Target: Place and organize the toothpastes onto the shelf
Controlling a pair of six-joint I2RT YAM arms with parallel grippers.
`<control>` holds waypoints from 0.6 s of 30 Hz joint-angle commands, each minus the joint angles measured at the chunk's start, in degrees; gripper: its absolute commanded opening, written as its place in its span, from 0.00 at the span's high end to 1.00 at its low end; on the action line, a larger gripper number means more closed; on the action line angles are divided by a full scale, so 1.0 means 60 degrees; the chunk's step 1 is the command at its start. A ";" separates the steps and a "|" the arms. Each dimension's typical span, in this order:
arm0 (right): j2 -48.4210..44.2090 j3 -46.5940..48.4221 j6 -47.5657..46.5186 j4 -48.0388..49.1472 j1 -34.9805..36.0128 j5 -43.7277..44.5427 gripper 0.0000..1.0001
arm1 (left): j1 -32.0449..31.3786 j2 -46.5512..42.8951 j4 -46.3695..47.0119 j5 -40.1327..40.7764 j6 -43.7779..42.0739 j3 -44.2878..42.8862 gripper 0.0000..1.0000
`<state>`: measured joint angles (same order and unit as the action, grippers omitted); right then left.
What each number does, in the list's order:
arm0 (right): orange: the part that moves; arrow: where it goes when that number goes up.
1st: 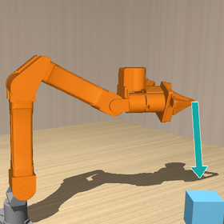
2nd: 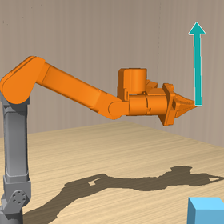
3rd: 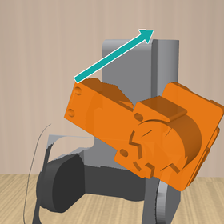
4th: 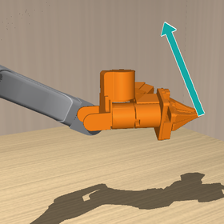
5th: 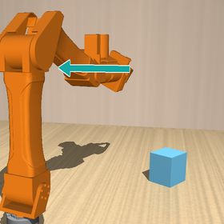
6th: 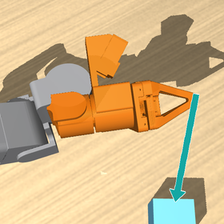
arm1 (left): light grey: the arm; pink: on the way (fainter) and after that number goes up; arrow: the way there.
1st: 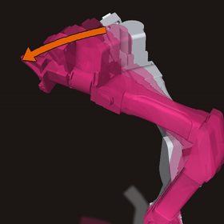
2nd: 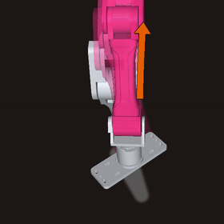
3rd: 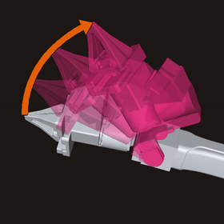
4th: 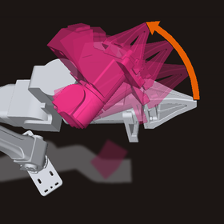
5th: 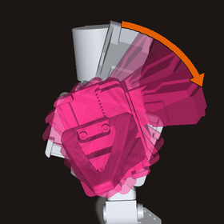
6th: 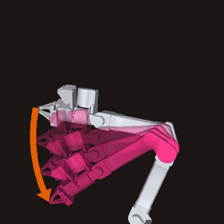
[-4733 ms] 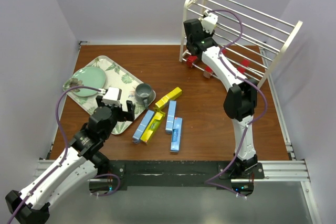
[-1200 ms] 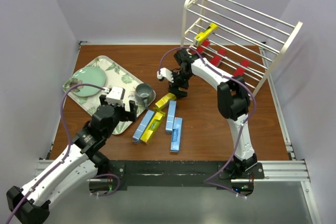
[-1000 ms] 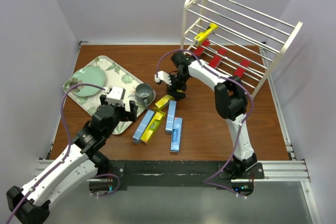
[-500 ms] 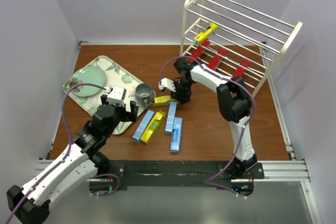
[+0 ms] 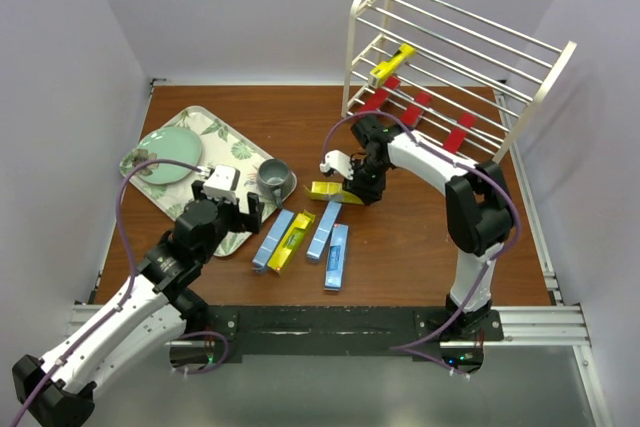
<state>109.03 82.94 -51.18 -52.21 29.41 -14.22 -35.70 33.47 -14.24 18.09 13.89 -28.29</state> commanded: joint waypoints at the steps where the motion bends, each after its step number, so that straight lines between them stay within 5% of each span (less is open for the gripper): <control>1: -0.1164 -0.0462 0.1627 0.0700 -0.0053 0.0143 0.85 | -0.0012 -0.0086 0.0454 -0.0143 -0.0162 -0.0236 0.03; 10: -0.3477 -0.1459 0.6913 0.2765 0.0064 0.1050 1.00 | -0.0026 -0.0129 0.0469 -0.0261 -0.0162 -0.0279 0.03; 18: -0.4974 -0.1388 1.0973 0.2478 0.0826 0.5364 1.00 | -0.0011 -0.0203 0.0484 -0.0377 -0.0147 -0.0280 0.03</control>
<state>81.91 71.07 -1.63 -38.04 32.84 1.83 -35.70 32.71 -14.22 16.82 13.89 -28.29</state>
